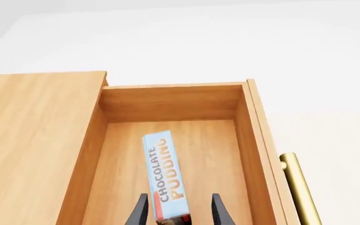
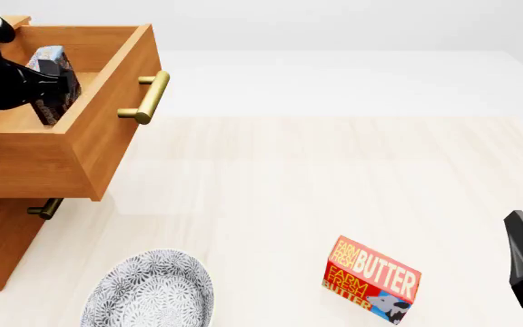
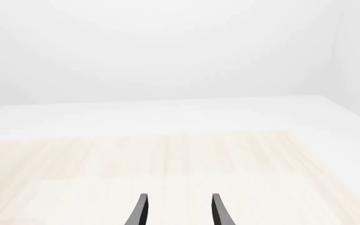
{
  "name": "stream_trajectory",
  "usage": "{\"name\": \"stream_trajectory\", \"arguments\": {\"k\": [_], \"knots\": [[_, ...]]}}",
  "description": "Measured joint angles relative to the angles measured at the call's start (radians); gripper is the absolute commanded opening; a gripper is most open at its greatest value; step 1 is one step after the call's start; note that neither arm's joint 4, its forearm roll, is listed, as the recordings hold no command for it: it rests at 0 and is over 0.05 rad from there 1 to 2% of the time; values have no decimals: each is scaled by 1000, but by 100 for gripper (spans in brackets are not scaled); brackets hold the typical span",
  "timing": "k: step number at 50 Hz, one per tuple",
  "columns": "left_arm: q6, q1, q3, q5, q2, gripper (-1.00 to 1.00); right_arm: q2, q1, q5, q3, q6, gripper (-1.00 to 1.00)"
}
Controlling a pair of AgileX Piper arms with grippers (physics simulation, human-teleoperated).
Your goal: Put the chocolate pudding in the top drawer of the cabinet and close it.
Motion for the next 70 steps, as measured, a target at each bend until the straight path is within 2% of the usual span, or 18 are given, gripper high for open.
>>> {"name": "stream_trajectory", "arguments": {"k": [16,35,49,70], "knots": [[-3,-11,-11,20,-5,100,0,0,0,0,0,100],[-14,-19,-9,55,-74,100,0,0,0,0,0,100],[-35,-67,-24,97,-150,100,0,0,0,0,0,100],[-63,-184,-72,181,-247,100,0,0,0,0,0,100]]}}
